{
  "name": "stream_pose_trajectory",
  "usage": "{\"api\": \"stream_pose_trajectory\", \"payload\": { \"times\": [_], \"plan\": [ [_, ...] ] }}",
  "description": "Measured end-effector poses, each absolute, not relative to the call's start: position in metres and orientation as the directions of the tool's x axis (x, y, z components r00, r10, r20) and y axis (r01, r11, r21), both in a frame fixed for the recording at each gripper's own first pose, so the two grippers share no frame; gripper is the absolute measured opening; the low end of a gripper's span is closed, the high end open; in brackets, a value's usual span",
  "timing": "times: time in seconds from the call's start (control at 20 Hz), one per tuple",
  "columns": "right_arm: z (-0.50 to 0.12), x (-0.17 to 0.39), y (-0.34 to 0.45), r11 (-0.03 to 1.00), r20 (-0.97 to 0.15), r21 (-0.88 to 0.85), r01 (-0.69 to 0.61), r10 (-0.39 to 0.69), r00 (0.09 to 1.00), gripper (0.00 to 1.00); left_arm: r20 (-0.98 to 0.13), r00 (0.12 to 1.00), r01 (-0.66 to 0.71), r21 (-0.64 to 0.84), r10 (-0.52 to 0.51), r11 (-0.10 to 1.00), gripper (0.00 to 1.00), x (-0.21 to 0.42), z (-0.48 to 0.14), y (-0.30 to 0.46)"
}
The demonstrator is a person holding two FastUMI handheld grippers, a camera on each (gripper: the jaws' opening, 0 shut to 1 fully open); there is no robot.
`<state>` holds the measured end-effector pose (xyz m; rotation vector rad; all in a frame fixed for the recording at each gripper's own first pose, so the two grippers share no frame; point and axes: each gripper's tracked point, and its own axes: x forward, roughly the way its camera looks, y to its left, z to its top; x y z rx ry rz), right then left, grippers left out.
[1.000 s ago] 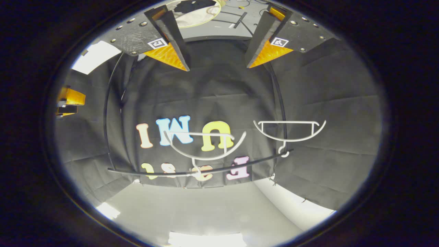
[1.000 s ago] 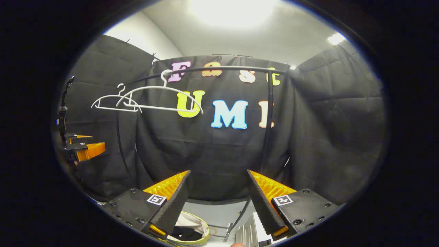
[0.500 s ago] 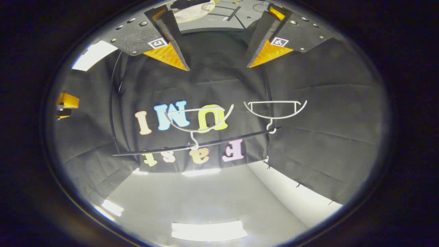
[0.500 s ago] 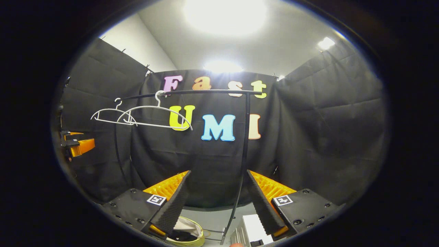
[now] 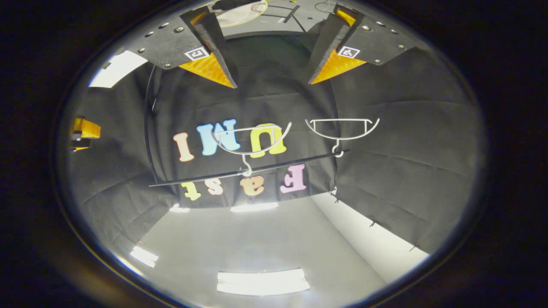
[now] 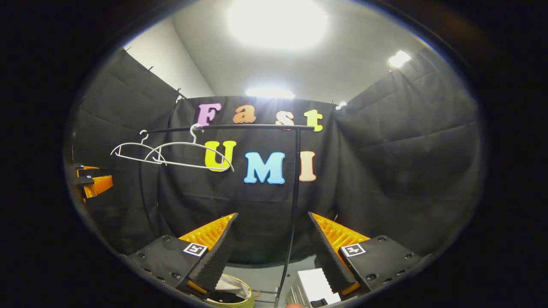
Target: Grasp the clothes on the hanger with both hands and then place them into the laundry hamper below.
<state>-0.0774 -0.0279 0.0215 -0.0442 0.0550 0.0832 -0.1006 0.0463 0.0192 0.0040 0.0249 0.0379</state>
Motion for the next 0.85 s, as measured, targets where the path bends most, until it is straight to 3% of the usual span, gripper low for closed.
{"api": "stream_pose_trajectory", "payload": {
  "times": [0.85],
  "plan": [
    [0.031,-0.08,-0.034,0.998,-0.019,-0.029,-0.061,0.06,0.998,0.98,0.004,0.999,-0.039,0.024,0.039,0.999,0.93,-0.105,0.03,0.041]
  ]
}}
